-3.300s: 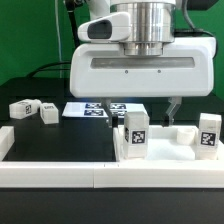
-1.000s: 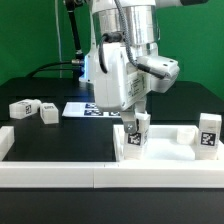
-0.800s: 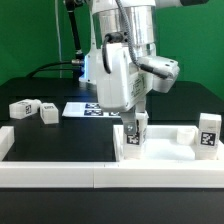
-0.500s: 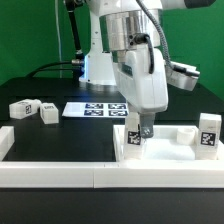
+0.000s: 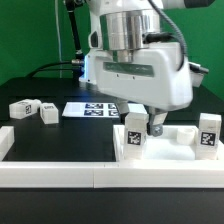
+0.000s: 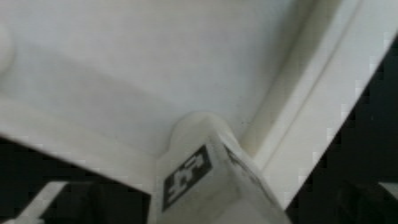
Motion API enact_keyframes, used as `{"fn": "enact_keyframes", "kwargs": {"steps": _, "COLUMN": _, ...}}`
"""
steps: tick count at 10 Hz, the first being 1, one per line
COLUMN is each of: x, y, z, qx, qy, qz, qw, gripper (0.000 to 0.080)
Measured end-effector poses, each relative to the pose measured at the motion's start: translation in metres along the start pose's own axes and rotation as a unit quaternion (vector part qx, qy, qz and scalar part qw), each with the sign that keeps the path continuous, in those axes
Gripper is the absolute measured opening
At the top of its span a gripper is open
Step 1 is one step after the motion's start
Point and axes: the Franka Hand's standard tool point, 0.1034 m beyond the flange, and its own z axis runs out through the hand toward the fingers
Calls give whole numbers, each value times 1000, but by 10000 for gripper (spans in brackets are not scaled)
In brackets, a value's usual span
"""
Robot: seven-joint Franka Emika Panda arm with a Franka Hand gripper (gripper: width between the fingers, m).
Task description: Assemble square table
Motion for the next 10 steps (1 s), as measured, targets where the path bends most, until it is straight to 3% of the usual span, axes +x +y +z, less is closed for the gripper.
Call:
{"fn": "enact_keyframes", "kwargs": {"steps": 2, "x": 2, "y": 0, "z": -1, "qx": -3, "qy": -2, "qz": -106, "qw": 994, "gripper": 649}}
{"fn": "enact_keyframes", "kwargs": {"steps": 4, "x": 3, "y": -2, "z": 0, "qx": 1, "qy": 9, "qz": -137, "qw": 991, "gripper": 649}}
{"fn": "enact_keyframes", "kwargs": {"steps": 6, "x": 3, "y": -2, "z": 0, "qx": 2, "qy": 10, "qz": -122, "qw": 992, "gripper": 391}}
{"fn": "enact_keyframes", "kwargs": {"steps": 7, "x": 4, "y": 0, "z": 1, "qx": 1, "qy": 9, "qz": -103, "qw": 995, "gripper": 391}}
{"fn": "enact_keyframes", "kwargs": {"steps": 8, "x": 5, "y": 1, "z": 1, "qx": 1, "qy": 9, "qz": -40, "qw": 999, "gripper": 294}}
{"fn": "enact_keyframes", "kwargs": {"steps": 10, "x": 5, "y": 2, "z": 1, "qx": 2, "qy": 9, "qz": 27, "qw": 1000, "gripper": 294}}
